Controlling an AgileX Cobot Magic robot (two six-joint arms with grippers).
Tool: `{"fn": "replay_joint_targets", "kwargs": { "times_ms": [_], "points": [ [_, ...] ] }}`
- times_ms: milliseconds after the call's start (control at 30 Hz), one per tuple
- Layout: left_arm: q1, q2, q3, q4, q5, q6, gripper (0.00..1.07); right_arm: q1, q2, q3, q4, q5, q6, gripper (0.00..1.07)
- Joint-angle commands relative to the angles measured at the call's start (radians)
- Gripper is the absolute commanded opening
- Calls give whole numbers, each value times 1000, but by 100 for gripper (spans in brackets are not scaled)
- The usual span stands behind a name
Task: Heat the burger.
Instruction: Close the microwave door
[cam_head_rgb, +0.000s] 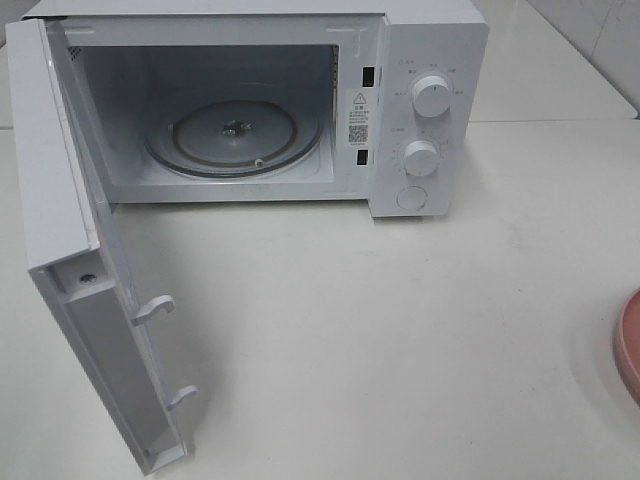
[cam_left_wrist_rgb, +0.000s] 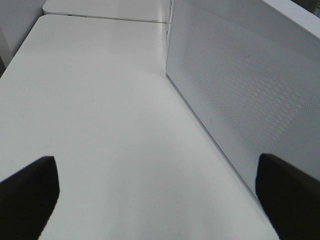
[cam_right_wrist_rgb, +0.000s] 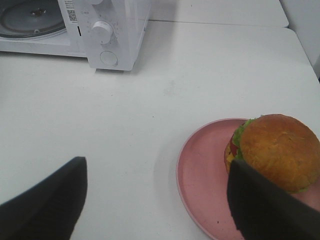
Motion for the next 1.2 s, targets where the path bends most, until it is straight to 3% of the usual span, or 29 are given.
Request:
{"fn": "replay_joint_targets", "kwargs": {
  "times_ms": [33, 1200],
  "points": [
    [2, -15, 2, -3, -13, 0, 100, -7, -27, 4, 5, -17, -8, 76],
    [2, -15, 2, -3, -13, 0, 100, -7, -27, 4, 5, -17, -8, 75]
  ]
}}
